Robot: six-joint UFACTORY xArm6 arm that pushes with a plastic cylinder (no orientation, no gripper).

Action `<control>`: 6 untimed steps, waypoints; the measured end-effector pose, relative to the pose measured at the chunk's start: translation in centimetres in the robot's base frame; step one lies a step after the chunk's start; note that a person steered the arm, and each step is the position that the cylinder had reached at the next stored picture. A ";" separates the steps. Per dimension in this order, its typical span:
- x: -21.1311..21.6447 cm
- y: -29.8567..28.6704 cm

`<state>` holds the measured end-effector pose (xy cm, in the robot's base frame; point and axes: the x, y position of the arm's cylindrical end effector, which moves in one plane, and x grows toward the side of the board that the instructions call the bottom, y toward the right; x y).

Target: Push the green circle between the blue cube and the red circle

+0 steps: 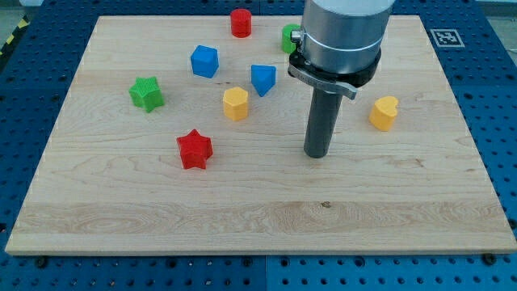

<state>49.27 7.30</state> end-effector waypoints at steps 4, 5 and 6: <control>-3.8 4.0; -6.6 6.8; -12.1 8.7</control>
<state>37.21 15.99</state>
